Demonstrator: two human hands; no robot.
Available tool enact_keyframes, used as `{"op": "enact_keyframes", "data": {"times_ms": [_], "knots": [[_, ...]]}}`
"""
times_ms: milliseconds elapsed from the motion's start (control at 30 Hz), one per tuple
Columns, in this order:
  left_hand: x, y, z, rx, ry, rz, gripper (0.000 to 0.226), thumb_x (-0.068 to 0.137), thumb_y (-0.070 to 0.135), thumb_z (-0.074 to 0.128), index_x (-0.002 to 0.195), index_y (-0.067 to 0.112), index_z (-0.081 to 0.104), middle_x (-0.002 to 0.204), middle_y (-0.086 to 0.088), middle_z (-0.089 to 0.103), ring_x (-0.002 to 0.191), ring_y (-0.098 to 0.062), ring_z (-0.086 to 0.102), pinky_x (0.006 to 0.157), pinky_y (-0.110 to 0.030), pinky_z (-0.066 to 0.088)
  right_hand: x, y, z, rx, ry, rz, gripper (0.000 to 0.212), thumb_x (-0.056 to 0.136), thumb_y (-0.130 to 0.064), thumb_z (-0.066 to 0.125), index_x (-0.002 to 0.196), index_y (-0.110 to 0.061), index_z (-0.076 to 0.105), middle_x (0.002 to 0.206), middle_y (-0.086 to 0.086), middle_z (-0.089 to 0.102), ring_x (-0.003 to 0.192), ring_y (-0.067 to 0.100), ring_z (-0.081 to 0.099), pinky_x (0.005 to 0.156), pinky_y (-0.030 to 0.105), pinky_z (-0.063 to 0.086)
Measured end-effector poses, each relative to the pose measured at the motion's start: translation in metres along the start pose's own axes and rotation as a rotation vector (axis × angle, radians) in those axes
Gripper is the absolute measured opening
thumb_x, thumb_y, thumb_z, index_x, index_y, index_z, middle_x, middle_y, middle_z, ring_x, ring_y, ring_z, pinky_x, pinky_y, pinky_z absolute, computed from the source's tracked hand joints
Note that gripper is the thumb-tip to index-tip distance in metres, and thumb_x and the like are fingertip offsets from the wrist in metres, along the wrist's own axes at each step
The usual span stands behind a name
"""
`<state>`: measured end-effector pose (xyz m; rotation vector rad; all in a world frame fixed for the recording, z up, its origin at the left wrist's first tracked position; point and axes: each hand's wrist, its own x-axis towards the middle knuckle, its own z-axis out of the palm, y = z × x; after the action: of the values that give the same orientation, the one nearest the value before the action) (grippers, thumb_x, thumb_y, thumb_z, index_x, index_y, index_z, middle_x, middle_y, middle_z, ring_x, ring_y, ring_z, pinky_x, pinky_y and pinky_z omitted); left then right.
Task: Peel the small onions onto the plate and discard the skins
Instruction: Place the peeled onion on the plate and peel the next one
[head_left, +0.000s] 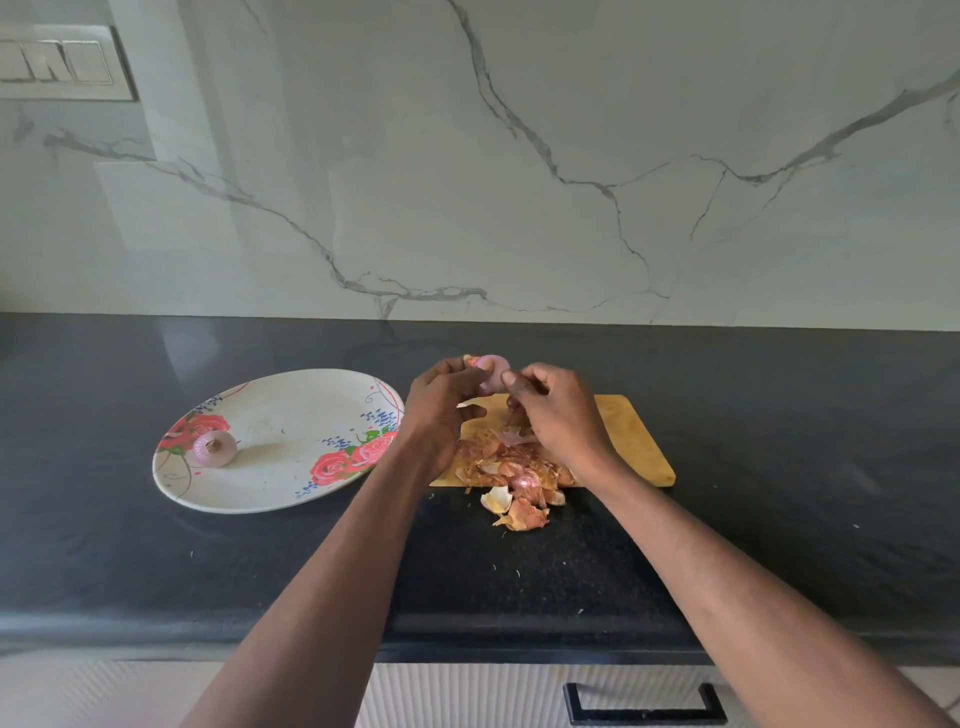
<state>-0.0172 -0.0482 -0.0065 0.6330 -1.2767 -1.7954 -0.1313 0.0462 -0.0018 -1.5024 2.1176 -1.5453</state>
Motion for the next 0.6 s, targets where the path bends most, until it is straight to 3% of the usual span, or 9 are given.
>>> {"op": "enact_keyframes", "data": {"times_ms": [67, 133, 233, 333, 433, 600], "knots": [[-0.0014, -0.0009, 0.0007, 0.019, -0.028, 0.01, 0.001, 0.093, 0.009, 0.067, 0.093, 0.008, 0.067, 0.086, -0.007, 0.069, 0.086, -0.021, 0.062, 0.068, -0.032, 0.048, 0.0012, 0.0007, 0.0004, 0.002, -0.011, 0.024, 0.035, 0.099, -0.039, 0.059, 0.087, -0.007, 0.069, 0.073, 0.012, 0.066, 0.069, 0.032, 0.066, 0.063, 0.052, 0.057], [-0.0024, -0.0017, 0.0019, -0.001, -0.03, 0.028, 0.002, 0.093, 0.006, 0.067, 0.091, 0.007, 0.067, 0.08, -0.005, 0.07, 0.081, -0.02, 0.062, 0.07, -0.031, 0.051, 0.0011, 0.0009, 0.0008, 0.066, -0.043, 0.077, 0.037, 0.101, -0.036, 0.056, 0.089, -0.003, 0.067, 0.068, 0.009, 0.063, 0.058, 0.023, 0.061, 0.064, 0.053, 0.058], [-0.0034, -0.0027, 0.004, -0.026, -0.028, 0.061, 0.007, 0.089, 0.002, 0.07, 0.094, 0.004, 0.064, 0.079, -0.005, 0.071, 0.078, -0.021, 0.066, 0.081, -0.035, 0.055, -0.0023, -0.0019, 0.0019, 0.362, -0.115, 0.237, 0.035, 0.104, -0.033, 0.05, 0.092, -0.005, 0.067, 0.069, 0.005, 0.06, 0.053, 0.013, 0.057, 0.063, 0.042, 0.061], [-0.0049, -0.0019, 0.0056, -0.031, -0.035, 0.088, 0.015, 0.088, 0.003, 0.072, 0.099, 0.002, 0.062, 0.08, -0.007, 0.073, 0.076, -0.022, 0.07, 0.082, -0.036, 0.058, -0.0022, -0.0026, 0.0035, 0.418, -0.146, 0.28, 0.036, 0.105, -0.036, 0.047, 0.092, -0.01, 0.068, 0.073, 0.008, 0.065, 0.054, 0.017, 0.061, 0.047, 0.023, 0.044], [-0.005, 0.0004, 0.0048, -0.057, -0.041, 0.116, 0.018, 0.087, 0.004, 0.072, 0.101, 0.001, 0.061, 0.078, -0.004, 0.074, 0.074, -0.019, 0.071, 0.074, -0.029, 0.057, 0.0017, -0.0036, 0.0009, 0.443, -0.145, 0.287, 0.033, 0.103, -0.037, 0.052, 0.095, -0.01, 0.067, 0.072, 0.002, 0.059, 0.052, 0.013, 0.055, 0.044, 0.022, 0.038], [-0.0042, -0.0023, 0.0045, -0.05, -0.023, 0.15, 0.022, 0.082, 0.008, 0.078, 0.098, 0.005, 0.063, 0.085, -0.006, 0.073, 0.082, -0.021, 0.066, 0.08, -0.032, 0.055, 0.0013, -0.0012, -0.0018, 0.496, -0.069, 0.233, 0.023, 0.103, -0.017, 0.053, 0.086, -0.006, 0.063, 0.066, 0.0, 0.051, 0.045, 0.008, 0.041, 0.041, 0.019, 0.031]]}}
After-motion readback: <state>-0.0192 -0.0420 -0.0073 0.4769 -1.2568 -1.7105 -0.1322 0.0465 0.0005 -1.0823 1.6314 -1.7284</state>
